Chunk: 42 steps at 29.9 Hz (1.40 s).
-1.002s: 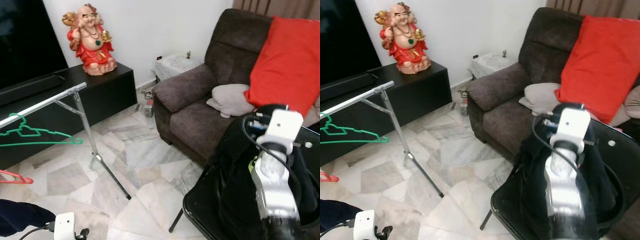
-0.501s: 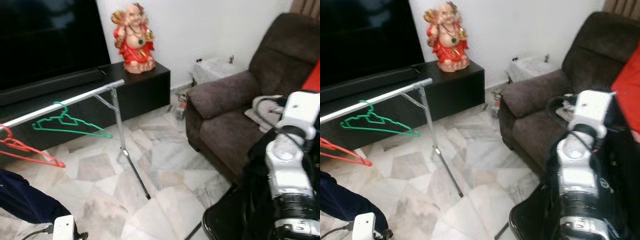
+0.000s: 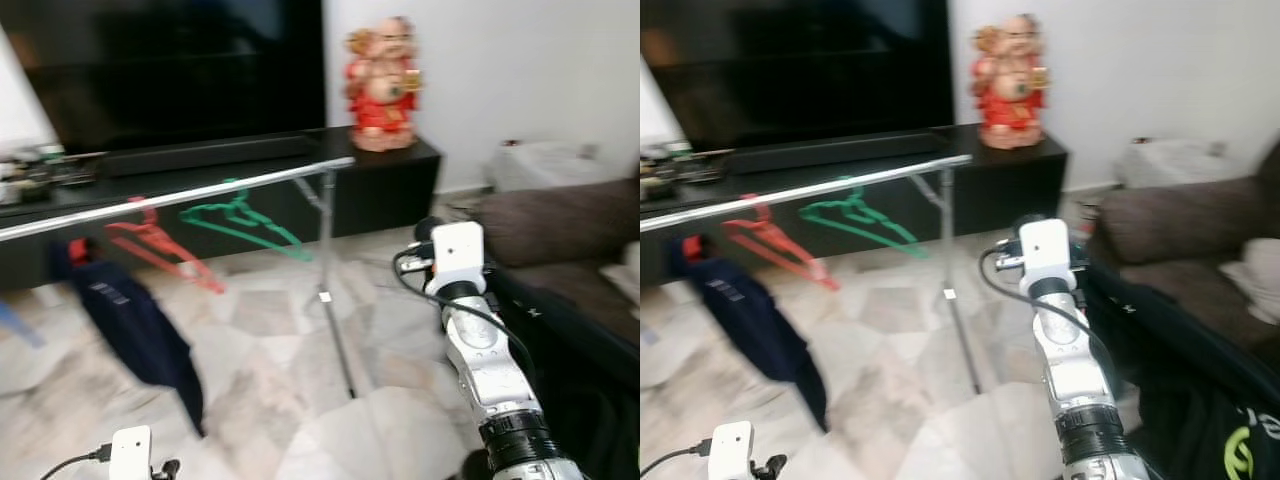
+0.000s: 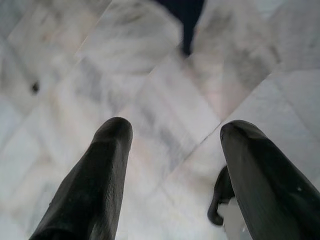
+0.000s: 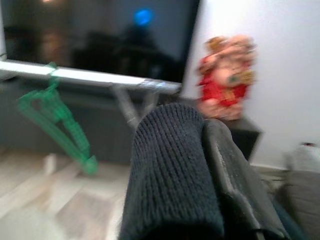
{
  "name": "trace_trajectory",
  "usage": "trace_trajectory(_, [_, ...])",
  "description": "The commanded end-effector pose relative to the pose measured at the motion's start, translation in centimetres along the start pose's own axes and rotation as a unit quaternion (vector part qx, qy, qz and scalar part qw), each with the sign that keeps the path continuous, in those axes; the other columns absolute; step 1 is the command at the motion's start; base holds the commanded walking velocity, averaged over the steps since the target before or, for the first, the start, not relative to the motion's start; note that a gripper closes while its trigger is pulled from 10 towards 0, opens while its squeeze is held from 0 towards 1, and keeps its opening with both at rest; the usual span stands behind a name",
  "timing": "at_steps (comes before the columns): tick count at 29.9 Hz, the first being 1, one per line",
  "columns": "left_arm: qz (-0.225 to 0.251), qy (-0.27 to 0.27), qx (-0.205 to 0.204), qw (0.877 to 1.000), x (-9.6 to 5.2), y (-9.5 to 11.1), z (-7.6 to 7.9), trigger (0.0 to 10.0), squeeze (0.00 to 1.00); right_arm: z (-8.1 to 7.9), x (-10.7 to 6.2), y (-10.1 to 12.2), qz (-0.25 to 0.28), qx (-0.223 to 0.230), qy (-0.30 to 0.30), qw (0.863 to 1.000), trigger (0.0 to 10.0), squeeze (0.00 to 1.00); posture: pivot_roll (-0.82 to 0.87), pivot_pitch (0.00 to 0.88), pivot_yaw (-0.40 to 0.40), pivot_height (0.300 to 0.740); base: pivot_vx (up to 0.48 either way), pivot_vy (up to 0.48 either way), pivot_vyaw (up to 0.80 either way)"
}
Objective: Hang hanger
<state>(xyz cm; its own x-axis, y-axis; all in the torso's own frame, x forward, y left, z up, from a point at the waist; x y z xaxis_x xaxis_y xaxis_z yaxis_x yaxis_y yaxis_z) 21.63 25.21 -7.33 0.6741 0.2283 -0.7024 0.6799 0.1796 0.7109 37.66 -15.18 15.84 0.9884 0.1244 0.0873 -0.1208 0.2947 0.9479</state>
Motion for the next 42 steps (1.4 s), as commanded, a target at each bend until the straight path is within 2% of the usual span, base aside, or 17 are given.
trace_trajectory(1, [-0.002, 0.000, 0.004, 1.000, 0.0, 0.0, -0.1, 10.0, 0.00, -0.8, 0.3, 1.3, 0.023, 0.007, 0.030, 0.999, 10.0, 0.00, 0.05, 0.000, 0.051, 0.740, 0.000, 0.000, 0.79])
trace_trajectory(4, [-0.003, 0.000, 0.003, 1.000, 0.0, -0.1, 0.0, 10.0, 0.00, -2.2, 0.1, 2.1, 0.046, -0.002, 0.087, 0.995, 10.0, 0.00, 0.05, 0.000, 0.049, 0.740, 0.000, 0.000, 0.79])
trace_trajectory(8, [-0.004, -0.002, 0.004, 1.000, 0.0, -0.2, 0.1, 10.0, 0.00, -3.4, -0.1, 3.5, 0.084, 0.003, 0.126, 0.988, 10.0, 0.00, 0.05, 0.000, 0.046, 0.740, 0.000, 0.000, 0.79])
trace_trajectory(16, [-0.005, -0.001, 0.004, 1.000, 0.0, -0.3, 0.0, 10.0, 0.00, -4.3, -0.4, 4.1, 0.107, 0.013, 0.173, 0.979, 10.0, 0.00, 0.05, 0.000, 0.046, 0.740, 0.000, 0.000, 0.79])
trace_trajectory(19, [-0.005, -0.002, 0.005, 1.000, 0.0, -0.3, 0.0, 10.0, 0.00, -4.4, -0.5, 4.1, 0.104, 0.037, 0.178, 0.978, 10.0, 0.00, 0.05, 0.000, 0.047, 0.740, 0.000, 0.000, 0.79])
trace_trajectory(23, [-0.007, -0.006, 0.008, 1.000, -0.1, -0.3, 0.1, 10.0, 0.00, -3.7, -0.3, 1.2, 0.027, 0.087, 0.129, 0.988, 10.0, 0.00, 0.05, 0.000, 0.050, 0.740, 0.000, 0.000, 0.00])
trace_trajectory(24, [-0.007, -0.006, 0.009, 1.000, -0.1, -0.3, 0.1, 10.0, 0.00, -2.7, -0.2, -1.0, -0.030, 0.113, 0.075, 0.990, 10.0, 0.00, 0.06, 0.000, 0.051, 0.740, 0.000, 0.000, 0.00])
trace_trajectory(25, [-0.007, -0.006, 0.009, 1.000, -0.1, -0.3, 0.0, 10.0, 0.00, -2.2, -0.3, -2.0, -0.059, 0.124, 0.049, 0.989, 10.0, 0.00, 0.06, 0.000, 0.049, 0.740, 0.000, 0.000, 0.00])
trace_trajectory(26, [-0.006, -0.005, 0.007, 1.000, -0.1, -0.3, 0.0, 10.0, 0.00, -1.4, -0.9, -4.4, -0.113, 0.191, -0.010, 0.975, 10.0, 0.00, 0.06, 0.000, 0.046, 0.740, 0.000, 0.000, 0.00])
trace_trajectory(29, [-0.005, -0.005, 0.008, 1.000, -0.1, -0.3, 0.1, 10.0, 0.00, -1.3, -1.8, -6.3, -0.147, 0.236, -0.043, 0.959, 10.0, 0.00, 0.07, 0.000, 0.048, 0.740, 0.000, 0.000, 0.00])
trace_trajectory(32, [0.003, -0.021, 0.030, 0.999, 0.0, 0.0, 0.3, 10.0, 0.00, -1.8, -2.3, -6.9, -0.155, 0.270, -0.046, 0.949, 10.0, 0.00, 0.08, 0.000, 0.051, 0.740, 0.000, 0.000, 0.00])
trace_trajectory(35, [0.024, -0.048, 0.065, 0.996, 0.0, 0.7, 0.8, 10.0, 0.00, -2.1, -2.7, -7.5, -0.163, 0.271, -0.055, 0.947, 10.0, 0.00, 0.07, 0.000, 0.069, 0.740, 0.000, 0.000, 0.00])
trace_trajectory(36, [0.047, -0.062, 0.075, 0.994, 0.0, 1.6, 1.2, 10.0, 0.00, -2.1, -3.0, -8.1, -0.172, 0.275, -0.066, 0.944, 10.0, 0.00, 0.06, 0.000, 0.072, 0.740, 0.000, 0.000, 0.00])
trace_trajectory(39, [0.087, -0.065, 0.065, 0.992, 0.1, 3.2, 1.3, 10.0, 0.00, -2.1, -3.4, -8.7, -0.176, 0.289, -0.079, 0.938, 10.0, 0.00, 0.07, 0.000, 0.074, 0.740, 0.000, 0.000, 0.00])
trace_trajectory(40, [0.137, -0.067, 0.055, 0.987, 0.0, 5.4, 1.3, 10.0, 0.00, -2.0, -3.8, -9.1, -0.179, 0.289, -0.082, 0.937, 10.0, 0.00, 0.07, 0.000, 0.072, 0.740, 0.000, 0.000, 0.00])
trace_trajectory(42, [0.185, -0.071, 0.051, 0.979, -0.2, 7.4, 1.5, 10.0, 0.00, -2.0, -4.2, -9.5, -0.180, 0.289, -0.084, 0.937, 10.0, 0.00, 0.07, 0.000, 0.069, 0.740, 0.000, 0.000, 0.00])
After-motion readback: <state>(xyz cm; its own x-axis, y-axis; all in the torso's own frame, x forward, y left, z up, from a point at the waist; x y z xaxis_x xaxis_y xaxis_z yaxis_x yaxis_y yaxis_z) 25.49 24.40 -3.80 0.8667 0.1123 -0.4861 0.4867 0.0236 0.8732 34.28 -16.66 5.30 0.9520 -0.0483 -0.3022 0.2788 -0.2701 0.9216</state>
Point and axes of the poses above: a point about 5 cm out from each wrist's last joint towards the gripper, its own x axis pointing out of the wrist towards the gripper, its own y axis along the axis of the wrist's last joint, z = x × y, the point moved 2 cm from there along x, pointing out of the wrist towards the gripper
